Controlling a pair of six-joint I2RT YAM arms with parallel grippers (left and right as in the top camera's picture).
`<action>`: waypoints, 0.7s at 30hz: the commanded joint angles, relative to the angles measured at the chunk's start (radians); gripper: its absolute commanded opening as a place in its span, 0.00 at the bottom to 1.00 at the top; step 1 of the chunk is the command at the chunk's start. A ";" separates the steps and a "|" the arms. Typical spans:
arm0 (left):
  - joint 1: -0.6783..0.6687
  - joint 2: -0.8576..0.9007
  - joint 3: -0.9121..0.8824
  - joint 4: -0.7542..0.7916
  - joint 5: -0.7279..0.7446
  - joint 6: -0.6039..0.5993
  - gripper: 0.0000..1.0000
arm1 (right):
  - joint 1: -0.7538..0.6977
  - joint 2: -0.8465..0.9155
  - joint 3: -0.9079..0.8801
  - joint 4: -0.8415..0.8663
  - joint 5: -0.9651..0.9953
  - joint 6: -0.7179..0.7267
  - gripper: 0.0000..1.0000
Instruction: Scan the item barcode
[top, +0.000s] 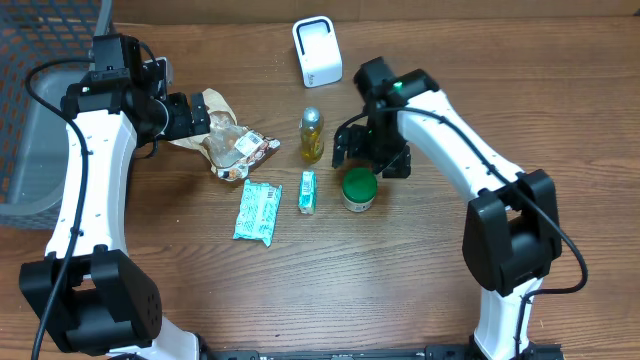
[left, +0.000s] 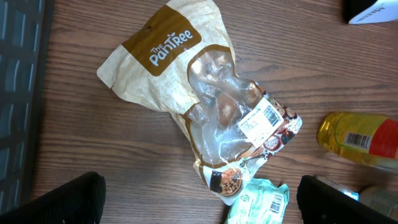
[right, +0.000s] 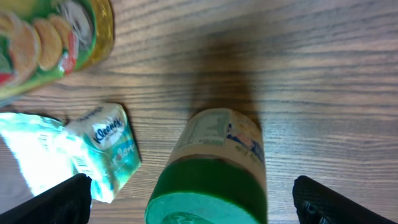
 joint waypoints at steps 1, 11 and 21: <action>-0.004 -0.004 0.002 0.001 0.012 0.030 1.00 | 0.019 -0.032 -0.026 0.003 0.117 0.042 1.00; -0.004 -0.004 0.002 0.001 0.012 0.030 1.00 | 0.037 -0.031 -0.120 0.030 0.132 0.128 1.00; -0.018 -0.004 0.002 0.001 0.012 0.030 1.00 | 0.068 -0.031 -0.161 0.097 0.128 0.141 1.00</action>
